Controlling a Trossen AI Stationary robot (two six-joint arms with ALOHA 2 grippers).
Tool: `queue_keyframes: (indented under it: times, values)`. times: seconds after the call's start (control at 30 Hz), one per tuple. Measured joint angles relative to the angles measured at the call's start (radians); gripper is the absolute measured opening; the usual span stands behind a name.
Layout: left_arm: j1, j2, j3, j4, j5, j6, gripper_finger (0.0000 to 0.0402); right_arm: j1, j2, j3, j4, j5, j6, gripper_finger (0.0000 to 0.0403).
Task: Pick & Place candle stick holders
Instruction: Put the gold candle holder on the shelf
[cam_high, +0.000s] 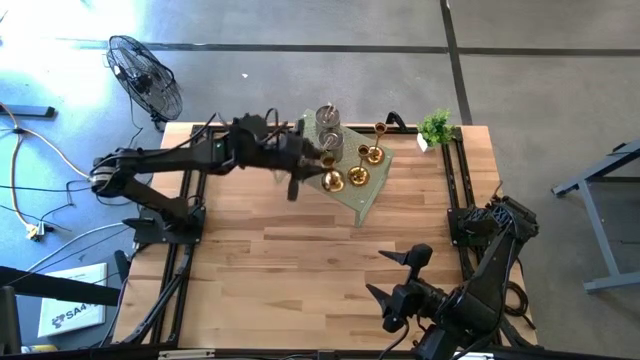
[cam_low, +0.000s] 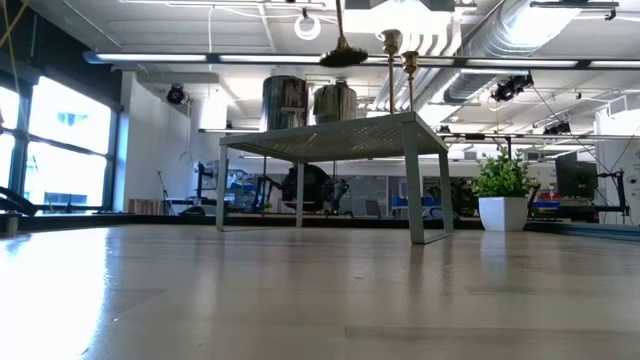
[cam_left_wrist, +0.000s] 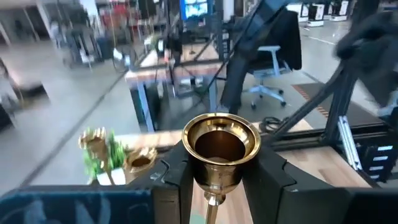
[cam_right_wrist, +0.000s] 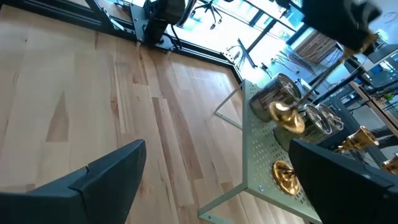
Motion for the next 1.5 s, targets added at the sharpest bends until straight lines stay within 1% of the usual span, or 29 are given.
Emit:
queue_keyframes:
  times: [0.1, 0.17, 0.27, 0.53, 0.83, 0.9, 1.03, 1.13, 1.2, 1.33, 1.5]
  values:
    - [0.047, 0.030, -0.003, -0.012, 0.065, -0.044, 0.0097, 0.000, 0.000, 0.000, -0.002, 0.000, 0.000, 0.0389]
    - [0.061, 0.059, -0.002, 0.022, 0.117, -0.068, 0.0097, 0.002, 0.000, 0.000, -0.003, 0.000, 0.000, 0.0389]
    - [0.076, 0.090, -0.002, 0.027, 0.141, -0.080, 0.0097, 0.002, 0.000, 0.000, -0.004, 0.000, 0.001, 0.0389]
    - [0.078, 0.156, -0.002, 0.077, 0.137, -0.070, 0.0097, 0.002, 0.000, 0.000, -0.004, -0.009, 0.007, 0.0389]
    - [0.105, 0.164, -0.002, 0.042, 0.132, -0.068, 0.0099, 0.002, 0.000, 0.000, -0.004, -0.020, 0.008, 0.0389]
    - [0.102, 0.164, -0.002, 0.043, 0.135, -0.065, 0.0126, 0.002, 0.000, 0.000, -0.004, -0.019, 0.006, 0.0389]
    - [0.103, 0.164, -0.002, 0.042, 0.137, -0.064, 0.0204, 0.002, 0.000, 0.000, -0.005, -0.018, 0.004, 0.0389]
    - [0.102, 0.164, -0.002, 0.038, 0.137, -0.064, 0.0237, 0.002, 0.000, 0.000, -0.004, -0.017, 0.005, 0.0389]
    - [0.101, 0.164, -0.002, 0.035, 0.137, -0.064, 0.0247, 0.002, 0.000, 0.000, -0.004, -0.017, 0.006, 0.0389]
    - [0.101, 0.164, -0.002, 0.035, 0.135, -0.064, 0.0252, 0.002, 0.000, 0.000, -0.004, -0.016, 0.009, 0.0389]
    - [0.101, 0.164, -0.002, 0.035, 0.069, -0.054, 0.0253, 0.002, 0.000, 0.000, -0.004, -0.017, 0.017, 0.0389]
